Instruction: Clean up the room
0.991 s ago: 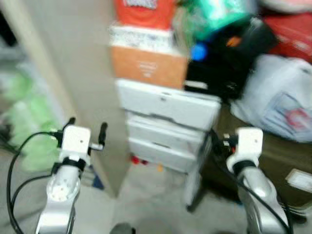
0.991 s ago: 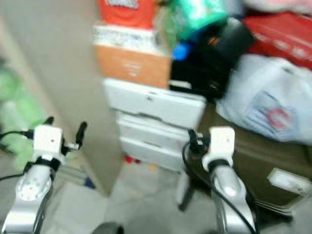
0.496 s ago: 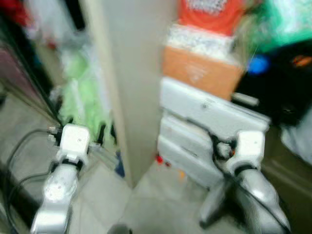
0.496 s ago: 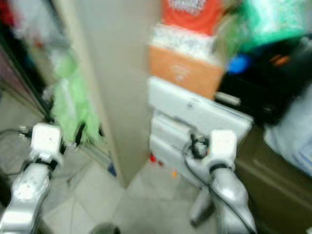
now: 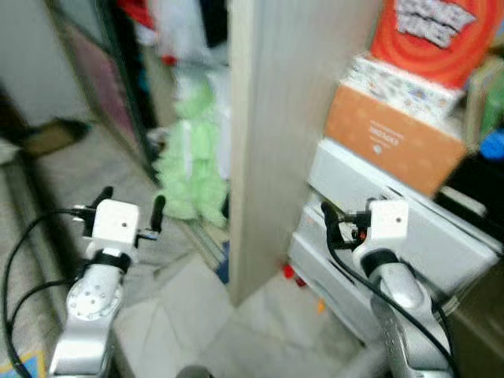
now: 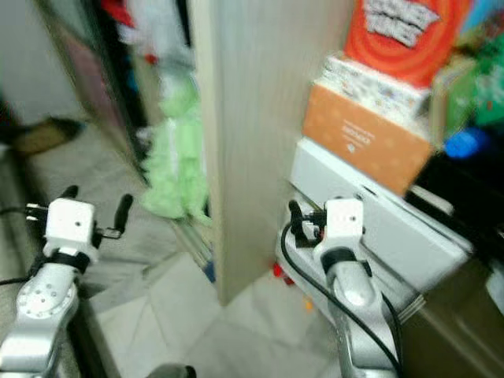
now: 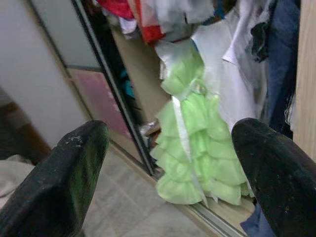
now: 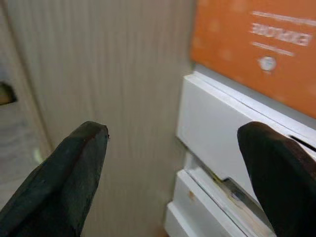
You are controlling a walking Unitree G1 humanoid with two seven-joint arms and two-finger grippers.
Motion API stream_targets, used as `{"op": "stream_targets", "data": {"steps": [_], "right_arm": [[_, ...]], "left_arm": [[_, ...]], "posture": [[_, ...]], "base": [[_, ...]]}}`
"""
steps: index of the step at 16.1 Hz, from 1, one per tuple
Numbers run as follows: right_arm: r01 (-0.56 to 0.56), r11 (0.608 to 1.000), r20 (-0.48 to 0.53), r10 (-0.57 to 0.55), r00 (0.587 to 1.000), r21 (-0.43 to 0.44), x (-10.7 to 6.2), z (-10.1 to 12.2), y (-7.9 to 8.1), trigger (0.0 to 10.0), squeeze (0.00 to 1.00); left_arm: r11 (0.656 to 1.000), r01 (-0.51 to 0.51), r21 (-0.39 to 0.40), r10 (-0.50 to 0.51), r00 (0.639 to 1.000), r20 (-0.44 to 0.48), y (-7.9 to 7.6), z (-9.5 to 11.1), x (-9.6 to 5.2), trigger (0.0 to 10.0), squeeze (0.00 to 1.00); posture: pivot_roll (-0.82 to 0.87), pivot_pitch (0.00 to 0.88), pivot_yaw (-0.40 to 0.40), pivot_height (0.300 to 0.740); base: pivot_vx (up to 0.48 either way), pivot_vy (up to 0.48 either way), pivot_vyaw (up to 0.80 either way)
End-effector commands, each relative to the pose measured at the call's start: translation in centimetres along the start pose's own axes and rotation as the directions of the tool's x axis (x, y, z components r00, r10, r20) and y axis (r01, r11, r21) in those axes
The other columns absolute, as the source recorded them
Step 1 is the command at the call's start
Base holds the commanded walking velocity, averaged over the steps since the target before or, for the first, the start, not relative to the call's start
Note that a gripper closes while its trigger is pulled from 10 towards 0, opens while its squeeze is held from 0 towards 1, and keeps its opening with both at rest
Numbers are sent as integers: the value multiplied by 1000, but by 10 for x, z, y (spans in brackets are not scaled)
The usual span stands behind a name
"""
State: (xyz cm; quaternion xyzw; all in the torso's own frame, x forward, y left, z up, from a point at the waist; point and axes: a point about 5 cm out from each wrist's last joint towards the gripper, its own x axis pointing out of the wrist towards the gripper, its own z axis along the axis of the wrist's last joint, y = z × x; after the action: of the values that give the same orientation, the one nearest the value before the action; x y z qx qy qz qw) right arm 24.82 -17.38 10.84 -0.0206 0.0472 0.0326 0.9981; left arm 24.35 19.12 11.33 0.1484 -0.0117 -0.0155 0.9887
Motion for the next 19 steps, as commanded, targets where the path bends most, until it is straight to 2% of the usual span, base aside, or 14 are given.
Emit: {"op": "stream_targets", "data": {"steps": [1, 3, 5, 12, 19], "right_arm": [[21, 1000, -8, -21, 1000, -4, -1, -2, -5, 10000, 0], [9, 1000, -11, -9, 1000, 4, -1, -2, -4, 10000, 0], [-48, 998, -29, 49, 998, 35, -1, -4, -1, 10000, 0], [-230, 971, -28, 232, 972, 71, -5, -4, 22, 10000, 0], [-258, 963, -23, 260, 965, 75, -4, -2, 22, 10000, 0]], "left_arm": [[1000, 6, 4, -6, 1000, 8, 0, 2, 0, 10000, 0], [1000, 9, 4, -9, 1000, 9, -1, 2, 0, 10000, 0], [1000, 12, 2, -12, 1000, 10, -2, 3, 1, 10000, 0], [1000, 21, -3, -21, 1000, 8, -4, 2, 1, 10000, 0], [1000, 27, -4, -27, 1000, 9, -5, 3, 2, 10000, 0]], "posture": [[-21, 0, -55, 740], [-18, 0, -56, 740], [-21, 0, -54, 740], [-21, 1, -54, 740], [-21, 0, -59, 740]], "base": [[0, 0, 800], [0, 0, 800], [0, 0, 800], [0, 0, 800], [0, 0, 800]]}}
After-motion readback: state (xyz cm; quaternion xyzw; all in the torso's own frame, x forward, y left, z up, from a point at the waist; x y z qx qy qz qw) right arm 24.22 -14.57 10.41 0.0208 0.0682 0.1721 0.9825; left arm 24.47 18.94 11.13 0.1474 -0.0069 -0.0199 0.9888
